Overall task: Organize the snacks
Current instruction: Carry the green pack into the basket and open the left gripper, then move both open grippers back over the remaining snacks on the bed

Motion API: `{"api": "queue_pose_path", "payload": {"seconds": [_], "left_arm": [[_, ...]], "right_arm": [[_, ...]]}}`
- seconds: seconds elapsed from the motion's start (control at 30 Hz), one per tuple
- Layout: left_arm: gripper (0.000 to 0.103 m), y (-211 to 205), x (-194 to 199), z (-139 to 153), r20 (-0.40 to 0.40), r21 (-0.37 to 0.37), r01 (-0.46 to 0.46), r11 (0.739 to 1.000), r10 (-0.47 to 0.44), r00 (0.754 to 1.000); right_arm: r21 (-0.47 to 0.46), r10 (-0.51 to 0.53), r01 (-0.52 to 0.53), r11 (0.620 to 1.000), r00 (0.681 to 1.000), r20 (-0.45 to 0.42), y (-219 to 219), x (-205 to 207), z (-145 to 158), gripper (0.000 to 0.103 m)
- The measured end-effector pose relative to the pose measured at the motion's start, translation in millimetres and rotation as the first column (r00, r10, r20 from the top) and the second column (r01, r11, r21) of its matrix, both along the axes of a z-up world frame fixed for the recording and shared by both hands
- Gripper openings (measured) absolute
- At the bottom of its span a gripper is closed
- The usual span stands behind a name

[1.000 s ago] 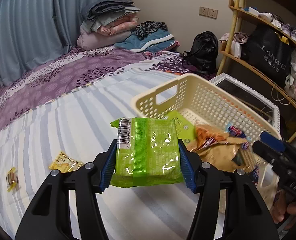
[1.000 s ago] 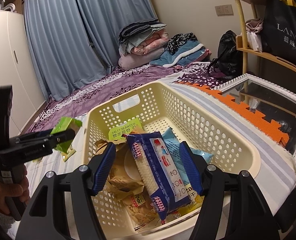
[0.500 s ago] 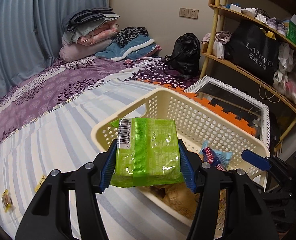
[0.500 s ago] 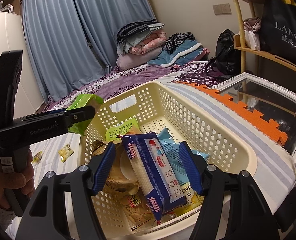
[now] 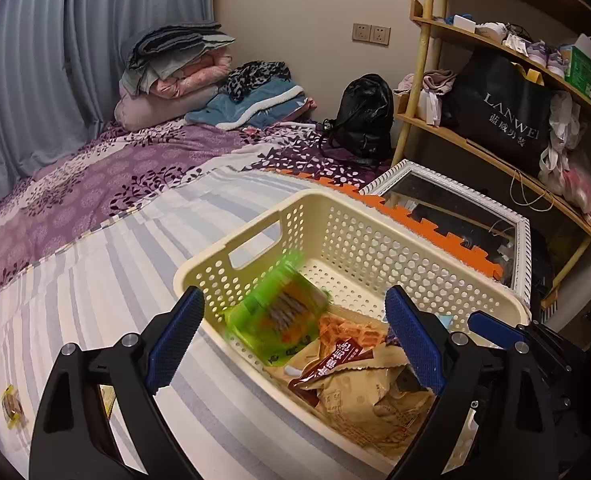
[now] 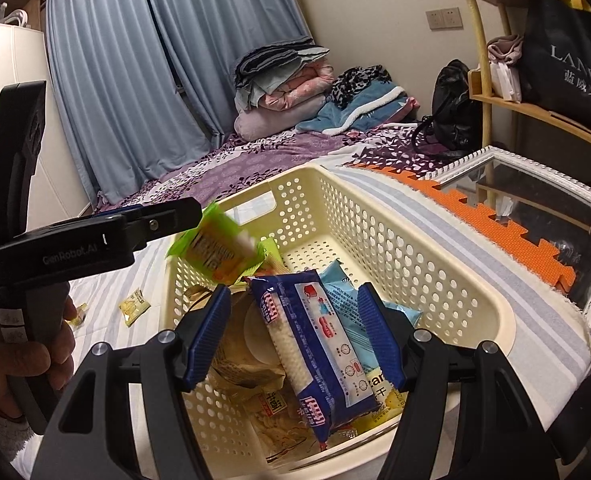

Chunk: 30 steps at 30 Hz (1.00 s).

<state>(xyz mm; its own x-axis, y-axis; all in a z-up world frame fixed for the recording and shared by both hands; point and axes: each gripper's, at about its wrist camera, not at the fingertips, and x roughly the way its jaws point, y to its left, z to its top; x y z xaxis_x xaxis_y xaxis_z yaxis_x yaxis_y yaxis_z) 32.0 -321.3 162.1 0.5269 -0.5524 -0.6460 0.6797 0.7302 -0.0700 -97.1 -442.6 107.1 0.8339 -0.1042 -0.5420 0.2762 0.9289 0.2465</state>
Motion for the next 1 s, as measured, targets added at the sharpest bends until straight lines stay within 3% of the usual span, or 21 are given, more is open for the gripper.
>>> {"api": "queue_pose_path", "payload": {"seconds": [0.27, 0.57, 1.0], "left_arm": [[0.100, 18, 3, -2, -0.018, 0.003, -0.040, 0.999, 0.040, 0.999], [0.100, 47, 12, -10, -0.070, 0.011, -0.122, 0.993, 0.122, 0.990], [0.100, 123, 13, -18, -0.095, -0.020, -0.245, 0.969, 0.242, 0.966]], "right_arm": [[-0.009, 0.011, -0.011, 1.000, 1.000, 0.000, 9, 3, 4, 0.065], [-0.024, 0.029, -0.028, 0.999, 1.000, 0.008, 24, 4, 11, 0.071], [-0.055, 0.124, -0.123, 0.991, 0.992, 0.010, 69, 15, 20, 0.072]]}}
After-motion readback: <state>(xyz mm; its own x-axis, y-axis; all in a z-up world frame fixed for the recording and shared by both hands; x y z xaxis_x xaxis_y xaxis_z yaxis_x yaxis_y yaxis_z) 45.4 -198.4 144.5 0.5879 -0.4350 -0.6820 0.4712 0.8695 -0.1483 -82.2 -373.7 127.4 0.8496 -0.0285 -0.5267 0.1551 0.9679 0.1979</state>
